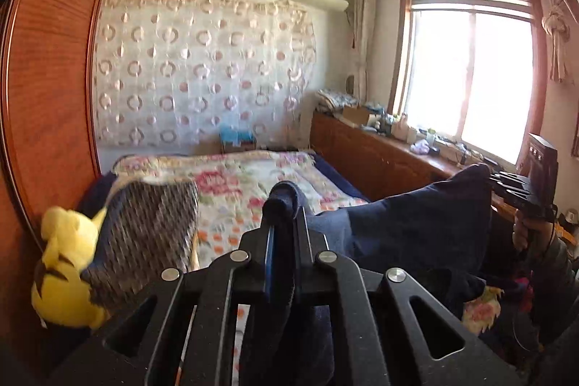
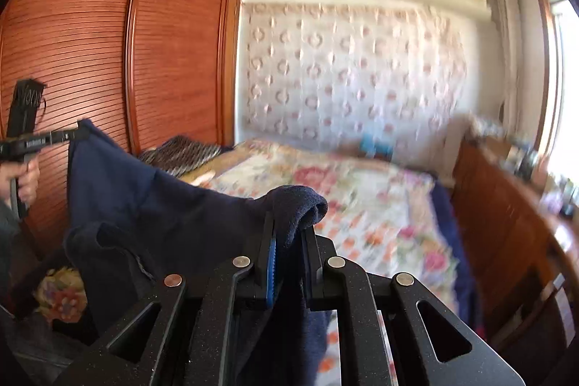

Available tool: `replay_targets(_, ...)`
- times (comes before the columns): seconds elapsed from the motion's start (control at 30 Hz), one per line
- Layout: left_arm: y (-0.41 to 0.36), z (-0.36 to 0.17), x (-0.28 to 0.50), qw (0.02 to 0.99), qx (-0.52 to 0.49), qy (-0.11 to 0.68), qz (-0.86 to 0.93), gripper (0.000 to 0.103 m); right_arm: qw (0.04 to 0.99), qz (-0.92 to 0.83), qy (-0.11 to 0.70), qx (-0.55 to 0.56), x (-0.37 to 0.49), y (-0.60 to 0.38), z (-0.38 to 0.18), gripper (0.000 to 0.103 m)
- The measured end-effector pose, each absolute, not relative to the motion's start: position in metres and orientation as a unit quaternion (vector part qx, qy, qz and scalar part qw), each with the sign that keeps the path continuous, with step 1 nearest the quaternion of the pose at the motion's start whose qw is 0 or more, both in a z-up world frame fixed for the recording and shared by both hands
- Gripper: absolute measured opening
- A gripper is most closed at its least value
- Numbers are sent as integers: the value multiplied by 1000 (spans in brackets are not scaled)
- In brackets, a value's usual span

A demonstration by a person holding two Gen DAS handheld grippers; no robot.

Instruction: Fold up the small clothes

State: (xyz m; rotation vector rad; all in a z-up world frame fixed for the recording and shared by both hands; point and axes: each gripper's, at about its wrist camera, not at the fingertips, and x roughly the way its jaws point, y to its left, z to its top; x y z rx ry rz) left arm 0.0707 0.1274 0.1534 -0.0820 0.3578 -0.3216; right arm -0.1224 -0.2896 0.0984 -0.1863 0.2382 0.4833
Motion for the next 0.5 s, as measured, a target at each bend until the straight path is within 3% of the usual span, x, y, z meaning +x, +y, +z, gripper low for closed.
replay_targets(0.13,132,182,135,976,-24,177,-122,9,968,204,98,-112,-92,-292,142,11)
replay_targets(0.23,138,169,195,975,-18,200,-91,10,975,167,107,-104,-43,-280,154,11)
replay_targets(0.27,139,153,223,972,-13,222,-82,13,977,150,115,-98,-20,-274,152,11)
replay_targets(0.3,140,135,240,966,-6,246,-76,23,978,136,124,-100,-1,-262,146,12)
replay_targets(0.37,141,104,263,957,1,282,-71,32,978,89,164,-95,43,-244,125,35)
replay_targets(0.43,140,73,276,948,7,312,-71,45,974,37,204,-91,76,-235,100,41)
replay_targets(0.5,140,46,279,939,10,336,-74,45,972,48,221,-69,93,-236,79,44)
